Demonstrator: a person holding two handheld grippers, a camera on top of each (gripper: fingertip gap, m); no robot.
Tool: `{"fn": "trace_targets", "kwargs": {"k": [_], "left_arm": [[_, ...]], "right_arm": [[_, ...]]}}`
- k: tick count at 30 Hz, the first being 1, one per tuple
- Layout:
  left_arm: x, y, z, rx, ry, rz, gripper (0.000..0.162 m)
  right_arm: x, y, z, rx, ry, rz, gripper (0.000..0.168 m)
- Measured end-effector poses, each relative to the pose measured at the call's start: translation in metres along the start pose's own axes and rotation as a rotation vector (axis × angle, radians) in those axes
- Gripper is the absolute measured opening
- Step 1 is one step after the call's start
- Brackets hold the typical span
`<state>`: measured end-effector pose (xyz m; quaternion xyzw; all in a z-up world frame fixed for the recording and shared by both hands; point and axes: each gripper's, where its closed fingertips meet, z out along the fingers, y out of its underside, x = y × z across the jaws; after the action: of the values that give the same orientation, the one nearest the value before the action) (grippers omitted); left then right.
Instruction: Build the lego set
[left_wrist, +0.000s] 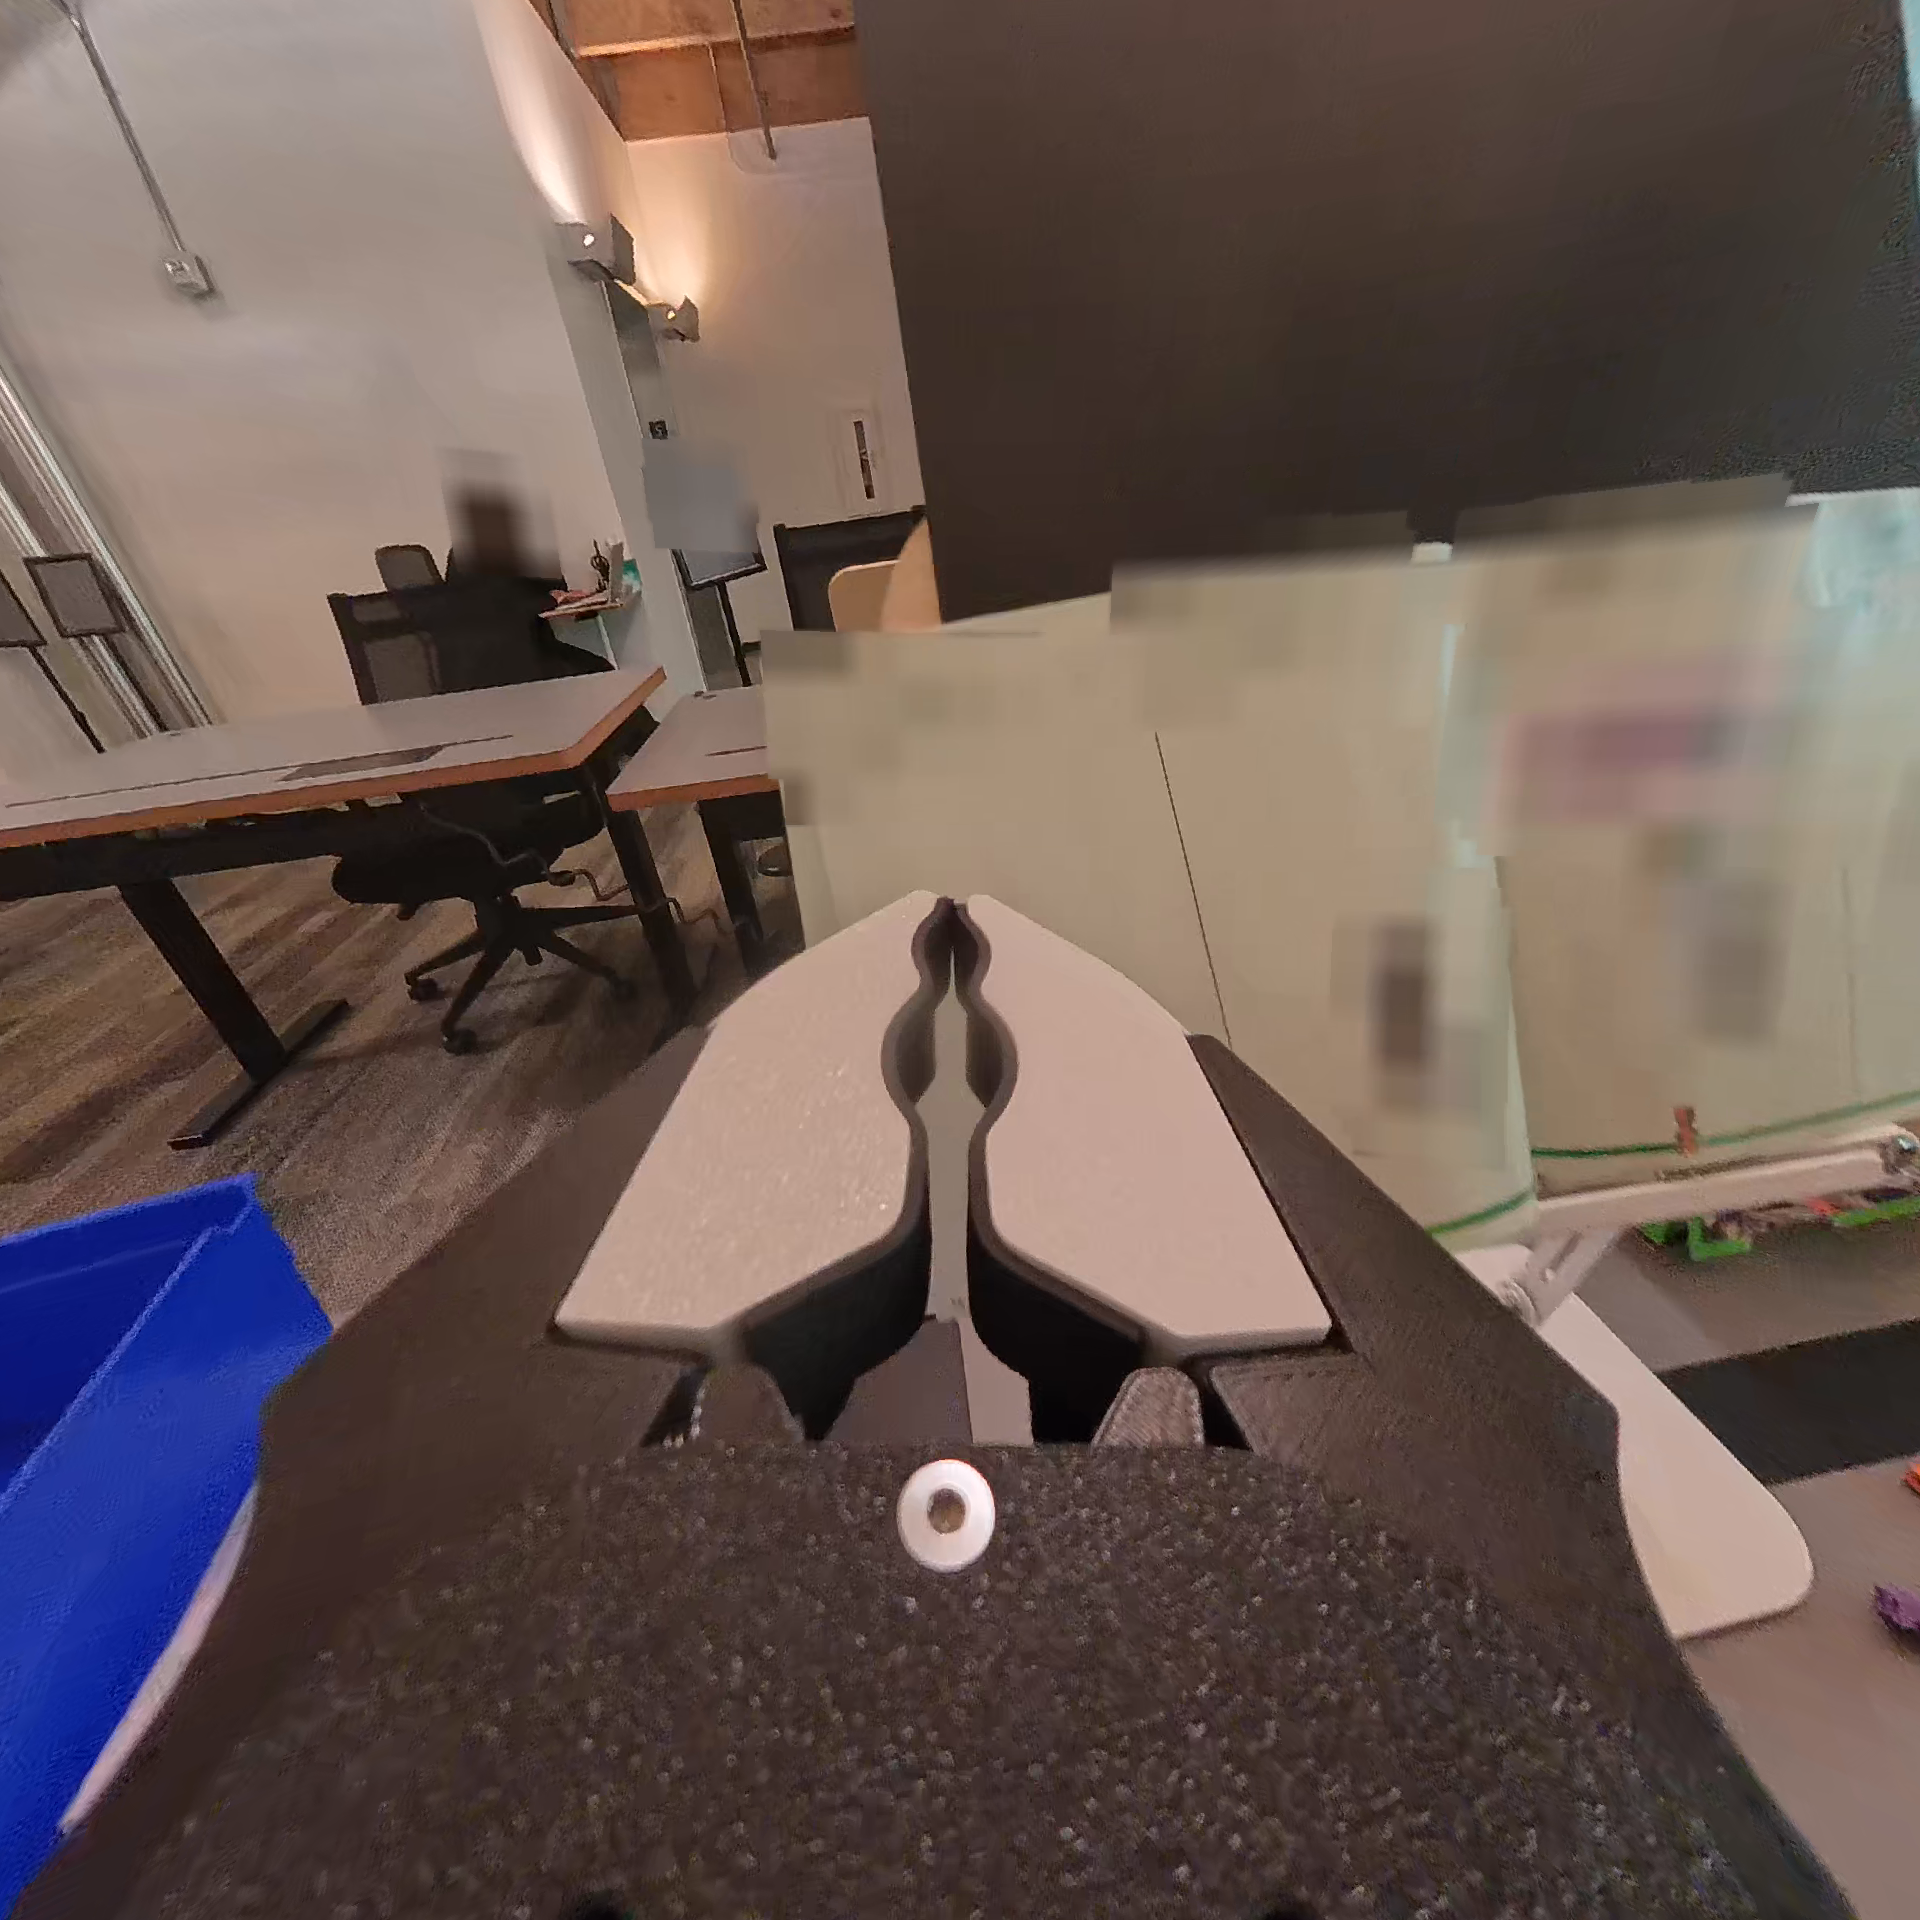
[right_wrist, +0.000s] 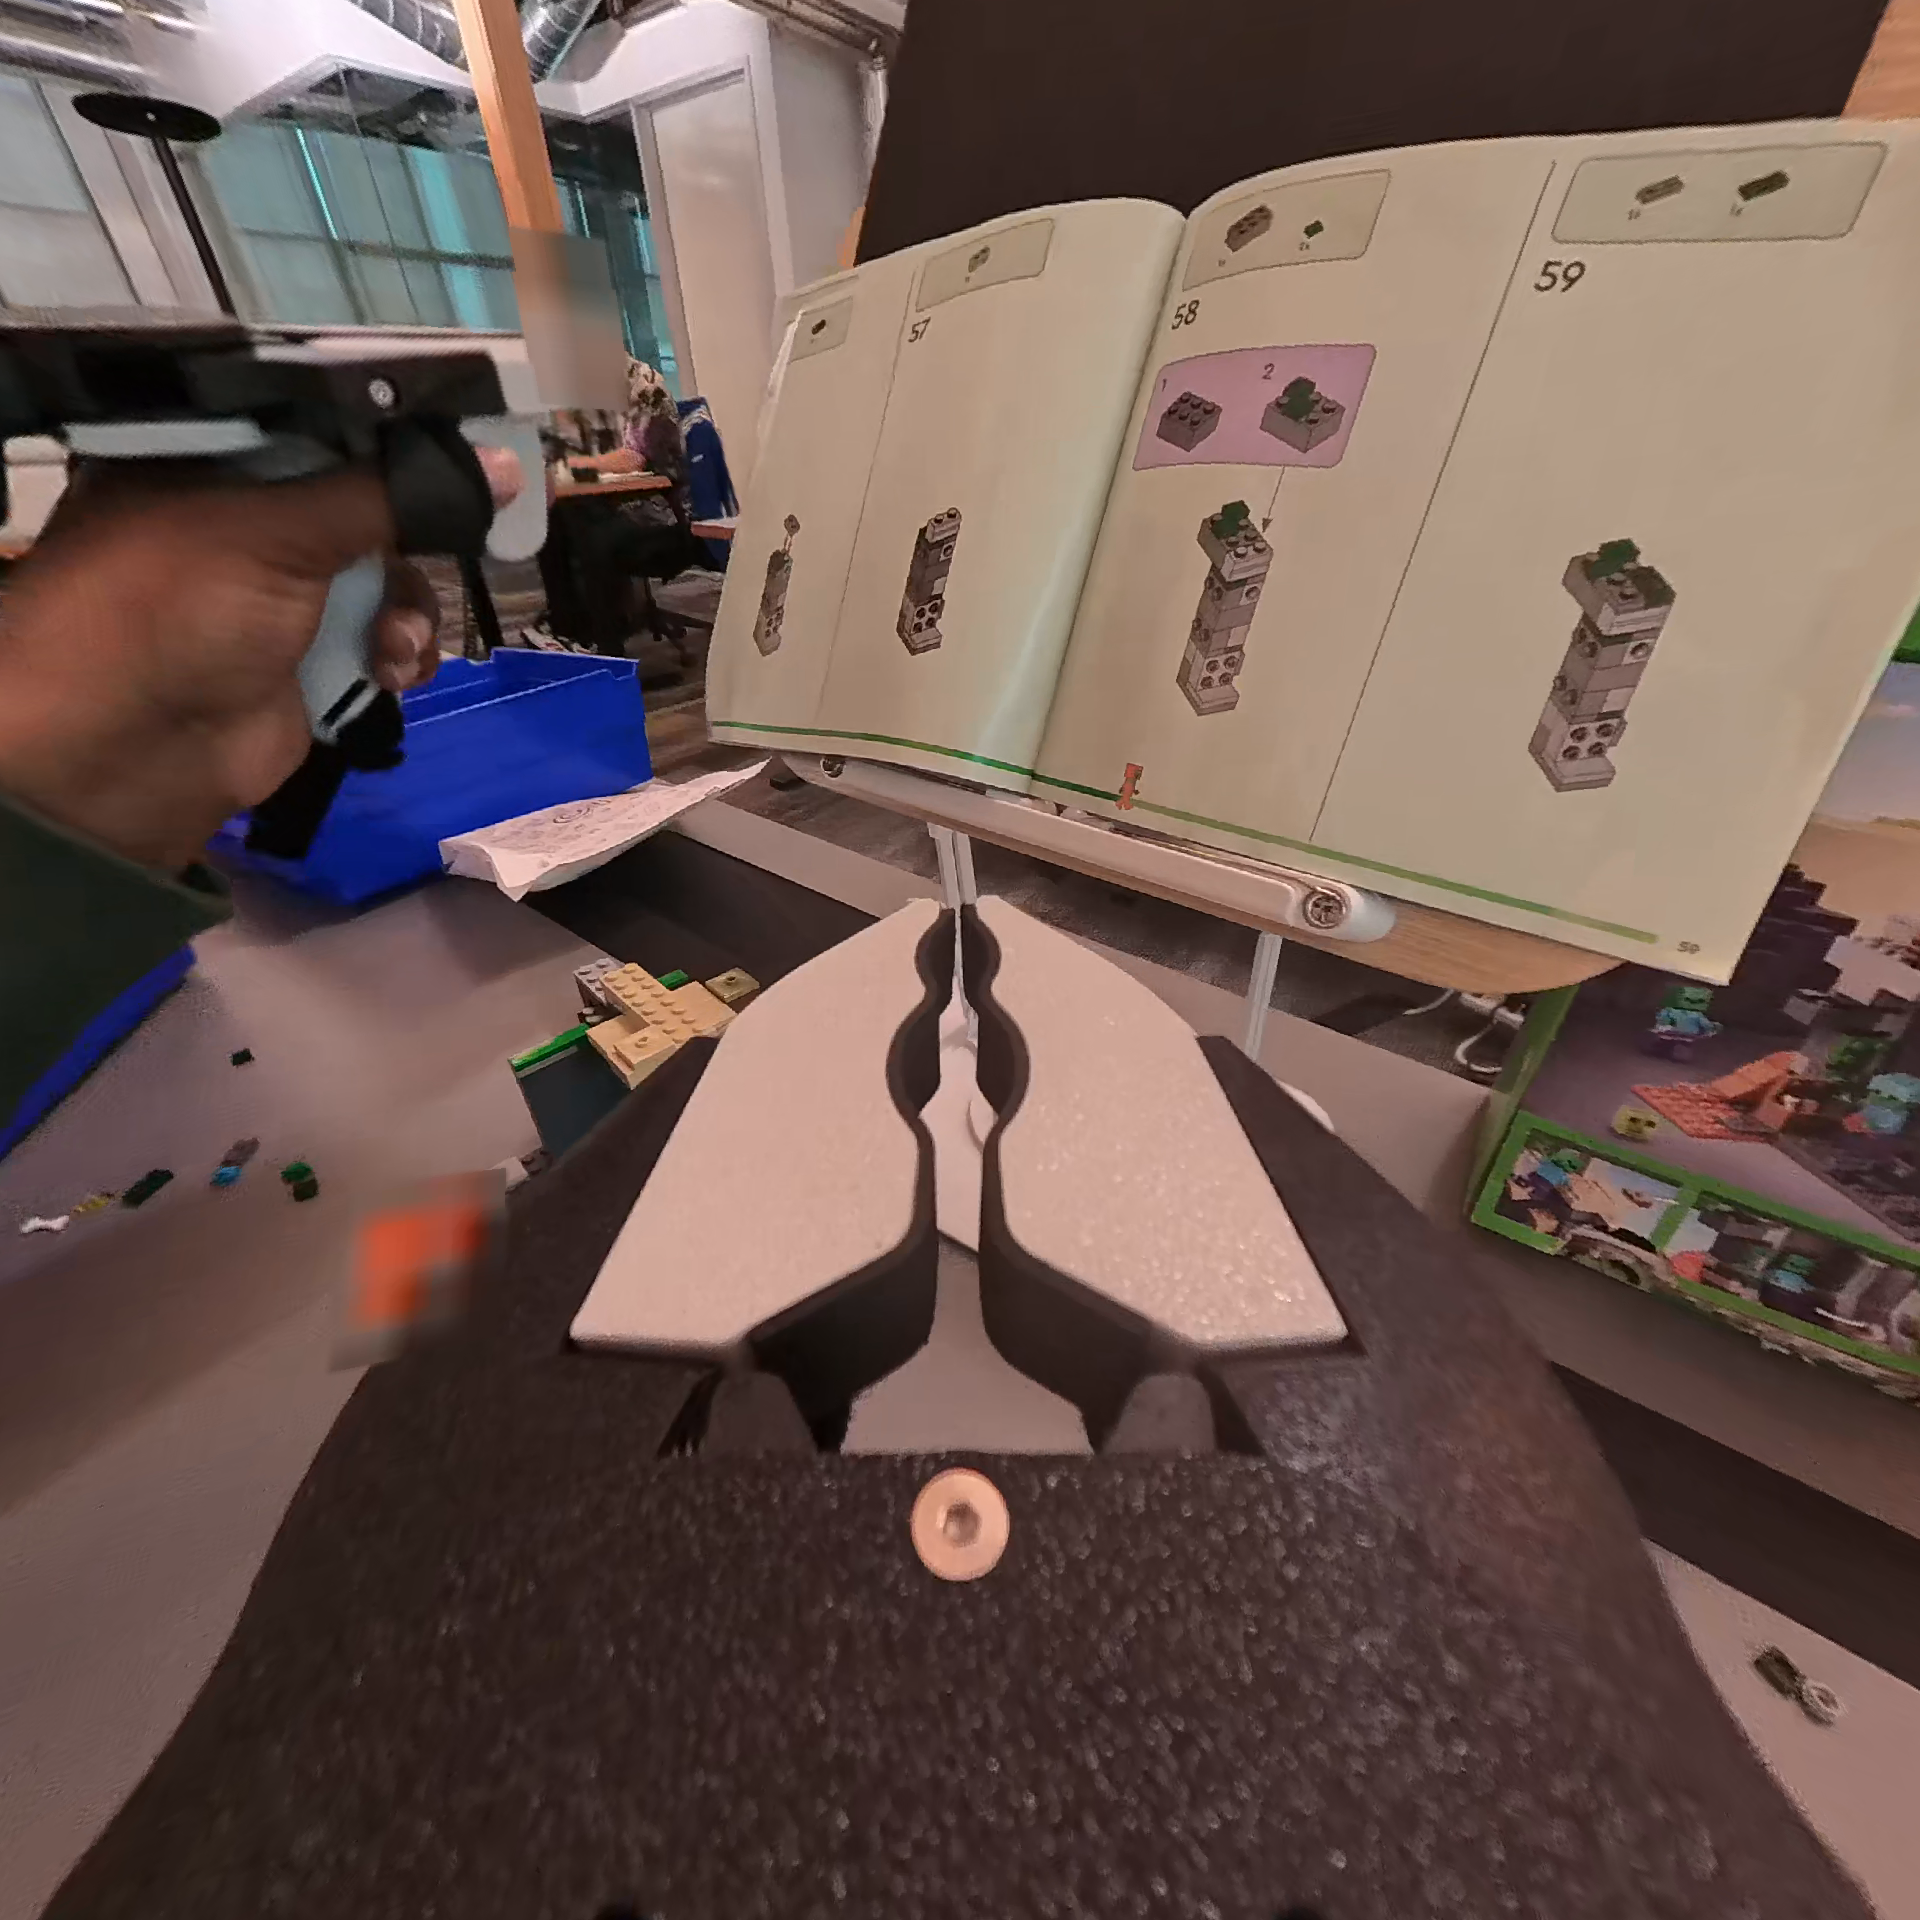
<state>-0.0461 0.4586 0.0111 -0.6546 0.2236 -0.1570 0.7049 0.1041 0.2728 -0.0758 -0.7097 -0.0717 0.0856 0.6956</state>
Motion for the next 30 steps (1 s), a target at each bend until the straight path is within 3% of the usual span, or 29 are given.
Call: {"fn": "trace_targets", "kwargs": {"k": [10,30], "left_arm": [[-0.012,-0.004,0.037,-0.044,-0.009,0.001,0.0],[-0.004,0.0,0.039,-0.031,0.016,-0.015,0.0]], "right_arm": [[0.0,0.016,0.006,-0.051,-0.039,0.036,0.001],[0.003,0.022,0.008,-0.064,-0.053,0.072,0.001]]}}
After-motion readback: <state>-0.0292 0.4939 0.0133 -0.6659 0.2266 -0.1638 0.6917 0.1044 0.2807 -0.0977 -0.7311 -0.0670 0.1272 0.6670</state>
